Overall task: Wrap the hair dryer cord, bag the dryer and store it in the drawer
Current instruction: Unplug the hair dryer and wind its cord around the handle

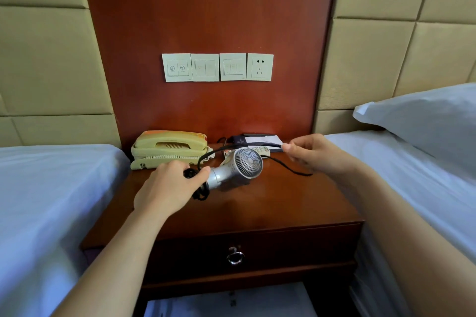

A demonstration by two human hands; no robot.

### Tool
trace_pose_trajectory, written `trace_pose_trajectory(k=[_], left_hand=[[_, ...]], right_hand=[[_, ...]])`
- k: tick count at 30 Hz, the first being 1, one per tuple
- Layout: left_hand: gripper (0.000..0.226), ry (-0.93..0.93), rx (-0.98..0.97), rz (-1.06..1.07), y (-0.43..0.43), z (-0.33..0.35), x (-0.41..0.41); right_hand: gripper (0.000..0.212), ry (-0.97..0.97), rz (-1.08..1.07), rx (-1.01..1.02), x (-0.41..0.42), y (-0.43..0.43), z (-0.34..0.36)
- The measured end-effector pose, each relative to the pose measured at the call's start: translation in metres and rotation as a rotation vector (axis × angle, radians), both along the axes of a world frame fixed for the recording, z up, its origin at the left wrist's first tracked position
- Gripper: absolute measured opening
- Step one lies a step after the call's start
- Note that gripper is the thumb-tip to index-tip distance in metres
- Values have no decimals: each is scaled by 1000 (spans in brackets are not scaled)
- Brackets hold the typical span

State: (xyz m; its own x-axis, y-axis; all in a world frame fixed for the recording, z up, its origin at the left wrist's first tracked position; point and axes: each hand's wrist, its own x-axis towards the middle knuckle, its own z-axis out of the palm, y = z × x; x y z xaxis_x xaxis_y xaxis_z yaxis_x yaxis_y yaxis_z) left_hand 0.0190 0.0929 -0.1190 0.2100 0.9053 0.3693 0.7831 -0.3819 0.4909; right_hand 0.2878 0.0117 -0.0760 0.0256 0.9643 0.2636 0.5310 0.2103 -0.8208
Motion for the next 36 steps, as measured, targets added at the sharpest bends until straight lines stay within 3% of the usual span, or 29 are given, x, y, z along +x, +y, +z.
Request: trace_pose_trajectory(k=[4,10,14,21,24,28,32,36], left_hand=[[57,-7,-40,10,4,-4,-6],[60,-54,-140,78,12,-10,-19],[57,-126,-226,128,17,-11,-24],[58,-396,-446,191,36,-18,-40],[59,-464,-508,241,46,-21,-47],[62,-504,-576,257,57,-23,-56],[64,-511,-629,272,65,-26,-61],[64,-519,-660,289,71,-28,-64]], right_hand=[[33,-241,-136,163,7,8,-11],[38,-348,-167,82,9,24,-39],[35,-290,-79,-61,-1,41,-46],[29,-228,-9,-109,-38,91,-45],[54,-331,-118,-88,-50,114,-46],[85,-699,-198,-243,-58,144,-48],[101,-784,-176,-397,-63,166,-47],[100,-844,-218,-428,-66,190,-52]])
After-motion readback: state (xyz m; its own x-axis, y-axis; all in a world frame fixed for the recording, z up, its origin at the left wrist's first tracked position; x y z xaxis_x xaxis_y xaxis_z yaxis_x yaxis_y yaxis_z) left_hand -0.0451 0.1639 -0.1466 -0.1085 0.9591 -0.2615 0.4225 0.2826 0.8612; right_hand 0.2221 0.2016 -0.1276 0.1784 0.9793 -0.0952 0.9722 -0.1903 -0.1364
